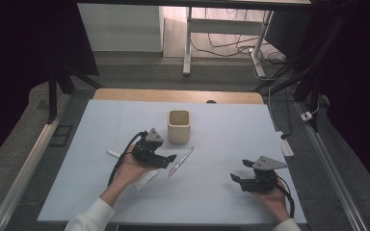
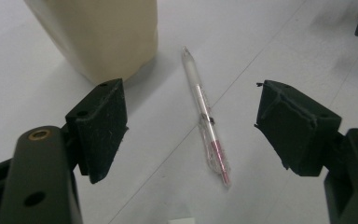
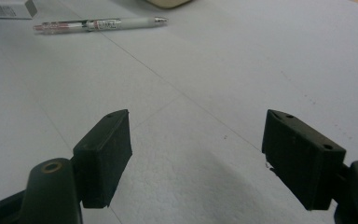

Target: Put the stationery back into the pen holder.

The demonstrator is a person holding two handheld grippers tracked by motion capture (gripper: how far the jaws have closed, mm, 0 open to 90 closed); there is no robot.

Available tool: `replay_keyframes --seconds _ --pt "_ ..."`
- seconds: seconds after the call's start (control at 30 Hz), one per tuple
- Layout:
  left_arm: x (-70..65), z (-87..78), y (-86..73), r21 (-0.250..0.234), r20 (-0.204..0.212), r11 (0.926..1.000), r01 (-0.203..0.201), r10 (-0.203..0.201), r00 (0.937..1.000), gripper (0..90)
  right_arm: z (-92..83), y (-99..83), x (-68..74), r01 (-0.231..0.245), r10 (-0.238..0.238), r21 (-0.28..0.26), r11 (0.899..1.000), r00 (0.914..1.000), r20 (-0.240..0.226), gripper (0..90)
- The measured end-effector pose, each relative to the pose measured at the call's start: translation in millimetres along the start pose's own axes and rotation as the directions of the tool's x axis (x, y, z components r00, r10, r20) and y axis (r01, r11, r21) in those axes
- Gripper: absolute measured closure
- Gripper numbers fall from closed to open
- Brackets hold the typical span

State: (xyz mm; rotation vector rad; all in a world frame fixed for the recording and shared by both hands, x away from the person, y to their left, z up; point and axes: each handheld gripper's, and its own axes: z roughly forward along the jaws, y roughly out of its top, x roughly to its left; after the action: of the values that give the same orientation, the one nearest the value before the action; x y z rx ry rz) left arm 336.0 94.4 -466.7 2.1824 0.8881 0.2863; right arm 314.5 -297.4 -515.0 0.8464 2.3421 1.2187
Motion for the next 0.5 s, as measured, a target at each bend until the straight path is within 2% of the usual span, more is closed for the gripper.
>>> replay_keyframes --seconds 0.5 --pt "-3.7 23.8 12.4 0.057 0.002 0.9981 -0.023 0.023 0.9997 24.3 3.6 -1.2 -1.0 0.003 -0.003 0.006 1.0 1.0 -0.003 23.4"
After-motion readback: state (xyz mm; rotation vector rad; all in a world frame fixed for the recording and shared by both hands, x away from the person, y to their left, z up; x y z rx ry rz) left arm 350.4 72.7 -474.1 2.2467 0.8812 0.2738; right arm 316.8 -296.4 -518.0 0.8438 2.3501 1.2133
